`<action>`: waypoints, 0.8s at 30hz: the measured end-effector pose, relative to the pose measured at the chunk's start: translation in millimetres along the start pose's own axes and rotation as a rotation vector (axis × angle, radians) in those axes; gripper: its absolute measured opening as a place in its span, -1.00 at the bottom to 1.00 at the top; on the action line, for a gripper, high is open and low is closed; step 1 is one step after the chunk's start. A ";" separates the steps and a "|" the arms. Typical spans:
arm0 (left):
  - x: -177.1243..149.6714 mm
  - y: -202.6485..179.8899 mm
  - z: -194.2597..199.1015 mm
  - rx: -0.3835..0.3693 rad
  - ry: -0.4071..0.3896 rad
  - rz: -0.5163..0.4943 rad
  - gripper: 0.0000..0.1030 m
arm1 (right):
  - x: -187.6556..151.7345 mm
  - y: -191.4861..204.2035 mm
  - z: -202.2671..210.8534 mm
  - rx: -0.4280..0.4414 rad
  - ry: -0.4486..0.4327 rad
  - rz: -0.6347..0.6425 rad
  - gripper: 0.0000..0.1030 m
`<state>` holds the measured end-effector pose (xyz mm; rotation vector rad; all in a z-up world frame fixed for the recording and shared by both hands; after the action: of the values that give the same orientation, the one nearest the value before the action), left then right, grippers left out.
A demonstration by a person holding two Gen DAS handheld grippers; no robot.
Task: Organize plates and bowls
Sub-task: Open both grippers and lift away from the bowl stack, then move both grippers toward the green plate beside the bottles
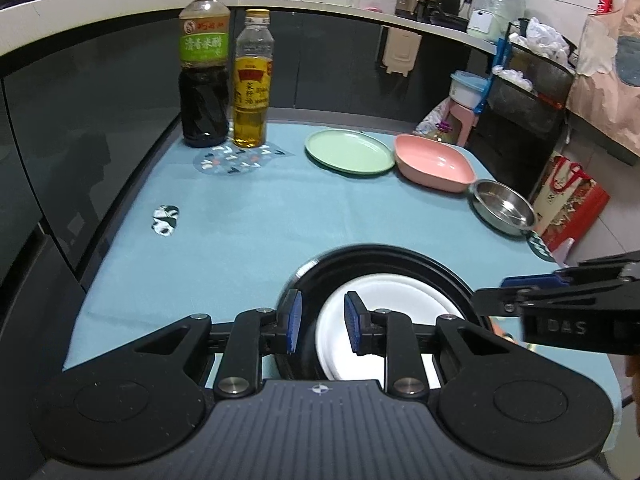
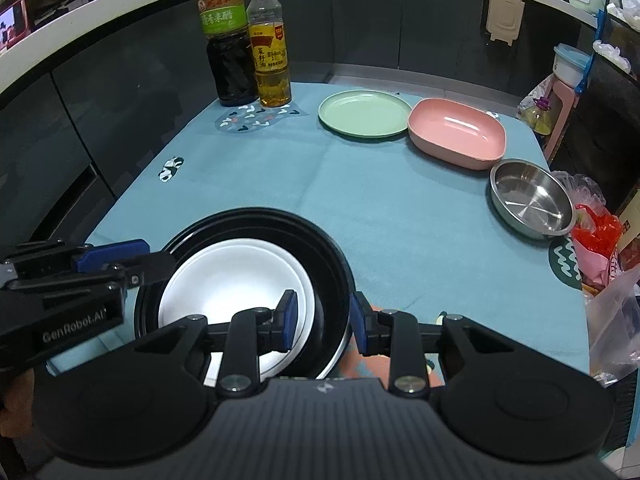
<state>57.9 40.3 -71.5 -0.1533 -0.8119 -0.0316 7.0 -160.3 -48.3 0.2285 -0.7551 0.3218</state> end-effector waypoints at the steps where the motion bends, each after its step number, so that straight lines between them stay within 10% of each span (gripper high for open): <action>1: 3.4 1.8 -2.2 0.005 -0.003 0.001 -0.57 | 2.8 -1.6 0.0 -0.001 -0.004 -0.001 -0.58; 24: 123.2 8.4 -125.2 -0.010 0.100 0.043 -0.35 | 137.3 -87.7 -78.3 0.023 -0.016 -0.116 -0.38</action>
<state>233.6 33.8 -68.1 -0.1770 -0.7086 -0.0025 182.3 -188.9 -15.0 0.2956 -0.7508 0.2194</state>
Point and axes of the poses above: each gripper's, at about its wrist camera, not at the fingertips, and z roughly against the way its jaws point, y to its left, x to its top, the point moved 4 cm from there along -z, roughly the way its jaws point, and after that the axes turned 2 degrees about y, right-handed, at the moved point
